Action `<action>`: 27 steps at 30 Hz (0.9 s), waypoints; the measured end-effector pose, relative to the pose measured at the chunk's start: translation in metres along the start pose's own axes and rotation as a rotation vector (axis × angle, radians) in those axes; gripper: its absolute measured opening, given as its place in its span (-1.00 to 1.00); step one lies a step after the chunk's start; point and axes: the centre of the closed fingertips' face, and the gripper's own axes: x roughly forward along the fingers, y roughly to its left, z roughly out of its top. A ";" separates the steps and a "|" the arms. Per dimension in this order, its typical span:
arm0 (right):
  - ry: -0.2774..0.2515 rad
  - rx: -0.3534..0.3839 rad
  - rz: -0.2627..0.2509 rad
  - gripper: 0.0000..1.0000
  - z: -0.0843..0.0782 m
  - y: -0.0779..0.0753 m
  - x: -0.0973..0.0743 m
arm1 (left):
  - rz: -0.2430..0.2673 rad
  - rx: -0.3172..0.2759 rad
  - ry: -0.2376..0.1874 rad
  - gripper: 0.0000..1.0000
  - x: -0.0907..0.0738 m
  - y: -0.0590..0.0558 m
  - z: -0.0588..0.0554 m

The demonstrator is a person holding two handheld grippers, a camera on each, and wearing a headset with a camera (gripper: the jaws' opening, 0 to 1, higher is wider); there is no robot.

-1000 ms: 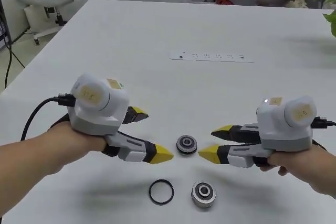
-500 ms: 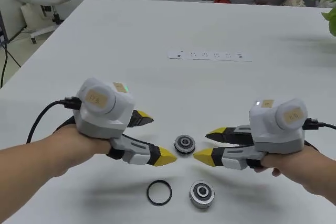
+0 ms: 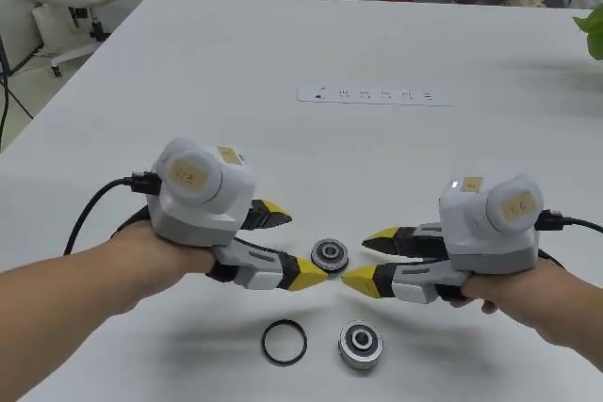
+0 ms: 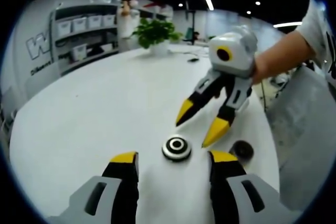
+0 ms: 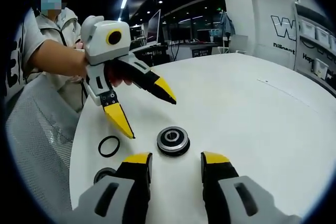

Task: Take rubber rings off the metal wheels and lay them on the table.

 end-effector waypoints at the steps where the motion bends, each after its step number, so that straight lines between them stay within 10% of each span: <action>1: 0.000 0.000 0.000 -0.31 0.000 0.000 0.000 | -0.001 0.002 0.000 0.07 0.001 0.000 0.000; 27: 0.005 0.008 0.002 -0.32 -0.003 -0.001 0.000 | -0.020 0.027 0.016 -0.36 0.023 -0.006 0.001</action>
